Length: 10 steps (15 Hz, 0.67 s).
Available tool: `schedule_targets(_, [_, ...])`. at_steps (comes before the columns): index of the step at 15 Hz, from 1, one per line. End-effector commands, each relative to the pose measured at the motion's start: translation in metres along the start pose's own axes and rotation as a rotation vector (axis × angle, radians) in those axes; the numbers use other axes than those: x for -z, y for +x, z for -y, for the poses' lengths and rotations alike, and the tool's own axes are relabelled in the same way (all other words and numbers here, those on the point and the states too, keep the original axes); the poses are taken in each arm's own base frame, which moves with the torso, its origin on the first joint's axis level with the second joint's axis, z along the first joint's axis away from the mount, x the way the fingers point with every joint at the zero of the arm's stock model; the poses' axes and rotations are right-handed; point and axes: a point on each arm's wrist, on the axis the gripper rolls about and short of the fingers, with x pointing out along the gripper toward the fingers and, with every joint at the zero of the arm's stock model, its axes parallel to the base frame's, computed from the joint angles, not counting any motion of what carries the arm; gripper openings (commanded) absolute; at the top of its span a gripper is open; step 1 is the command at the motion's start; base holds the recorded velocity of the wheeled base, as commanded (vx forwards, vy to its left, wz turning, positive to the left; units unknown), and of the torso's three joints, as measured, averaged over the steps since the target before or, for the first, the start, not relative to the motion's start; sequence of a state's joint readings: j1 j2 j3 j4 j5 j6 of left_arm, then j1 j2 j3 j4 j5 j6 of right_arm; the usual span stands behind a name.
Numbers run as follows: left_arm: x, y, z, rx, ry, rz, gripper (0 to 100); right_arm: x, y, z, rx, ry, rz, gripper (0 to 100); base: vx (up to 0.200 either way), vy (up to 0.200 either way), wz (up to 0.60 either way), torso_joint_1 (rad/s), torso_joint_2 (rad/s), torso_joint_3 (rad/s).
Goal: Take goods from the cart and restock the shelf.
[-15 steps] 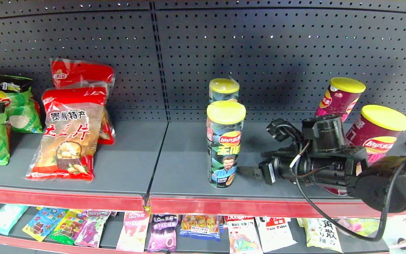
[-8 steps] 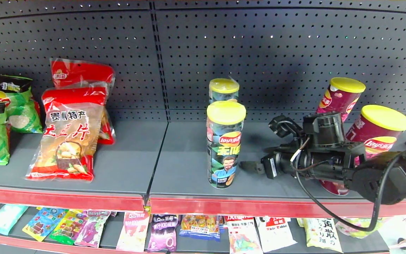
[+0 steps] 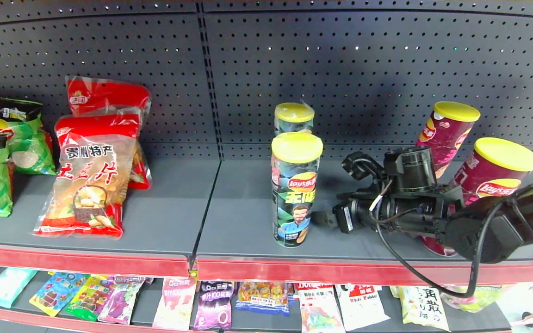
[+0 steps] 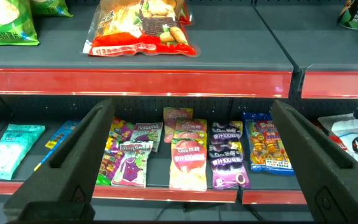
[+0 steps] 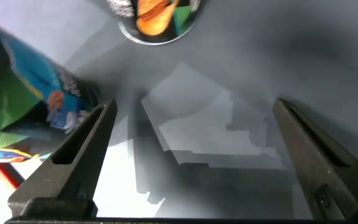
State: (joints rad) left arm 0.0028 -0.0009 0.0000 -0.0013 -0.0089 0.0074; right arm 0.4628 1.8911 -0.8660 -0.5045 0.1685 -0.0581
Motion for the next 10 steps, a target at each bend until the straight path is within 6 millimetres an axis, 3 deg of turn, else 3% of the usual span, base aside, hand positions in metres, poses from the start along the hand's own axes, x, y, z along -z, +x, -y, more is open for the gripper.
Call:
schedule_targets(1, [0.0, 0.0001, 0.0, 0.0, 0.0, -0.001, 100, 0.002, 0.0003, -0.0023, -0.006, -0.002, -0.007, 100, 0.0, 0.0, 0.0, 0.0, 0.0, 0.0])
schedule_targets(10, [0.0, 0.0001, 0.0, 0.0, 0.0, -0.001, 100, 0.0064, -0.0065, -0.0103, -0.024, -0.009, -0.018, 100, 0.0, 0.0, 0.0, 0.0, 0.0, 0.0])
